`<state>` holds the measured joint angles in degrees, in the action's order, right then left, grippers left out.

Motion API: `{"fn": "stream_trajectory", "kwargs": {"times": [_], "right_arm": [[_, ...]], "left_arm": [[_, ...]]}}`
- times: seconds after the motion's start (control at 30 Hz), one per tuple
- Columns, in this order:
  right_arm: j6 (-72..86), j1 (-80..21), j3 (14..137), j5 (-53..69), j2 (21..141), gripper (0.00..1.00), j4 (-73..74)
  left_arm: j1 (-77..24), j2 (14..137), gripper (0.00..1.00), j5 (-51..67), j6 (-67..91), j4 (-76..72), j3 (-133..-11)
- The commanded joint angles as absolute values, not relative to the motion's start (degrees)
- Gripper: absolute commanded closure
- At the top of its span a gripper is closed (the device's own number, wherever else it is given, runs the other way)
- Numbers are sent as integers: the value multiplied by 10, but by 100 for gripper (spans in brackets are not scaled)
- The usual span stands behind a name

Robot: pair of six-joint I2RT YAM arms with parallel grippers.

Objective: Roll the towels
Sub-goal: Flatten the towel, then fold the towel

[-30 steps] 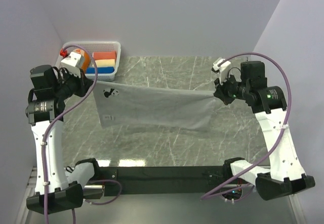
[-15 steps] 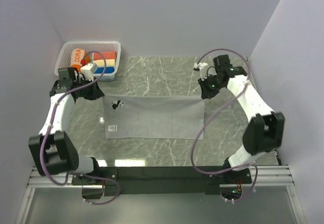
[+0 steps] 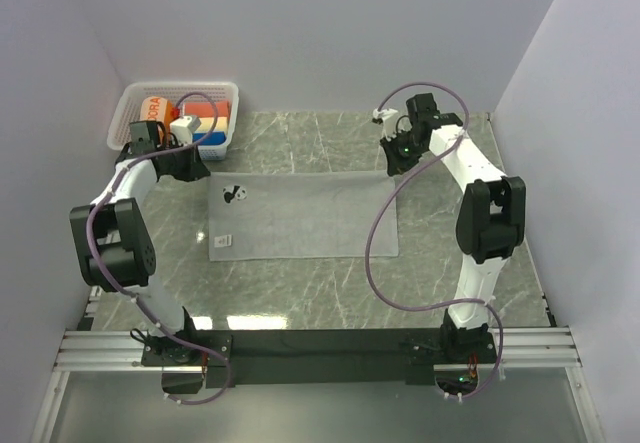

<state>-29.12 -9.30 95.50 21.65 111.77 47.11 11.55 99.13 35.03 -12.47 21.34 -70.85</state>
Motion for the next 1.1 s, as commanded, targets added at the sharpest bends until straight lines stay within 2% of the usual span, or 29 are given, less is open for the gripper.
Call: {"fn": "stream_trajectory", "kwargs": {"times": [0.0, 0.27, 0.47, 0.77, 1.07], "right_arm": [[-314, -83, 980, 209, 1096, 100, 479], [-371, -83, 864, 223, 1024, 100, 499], [-387, -83, 782, 243, 975, 100, 509], [-378, -105, 706, 241, 985, 100, 481], [-373, -115, 699, 236, 1011, 100, 475]], "left_arm": [[115, 949, 99, 370, -184, 229, -729], [117, 840, 100, 391, -338, 360, -627], [121, 783, 100, 360, -409, 388, -540], [121, 798, 99, 315, -421, 339, -462], [121, 828, 99, 314, -407, 323, -469]]}}
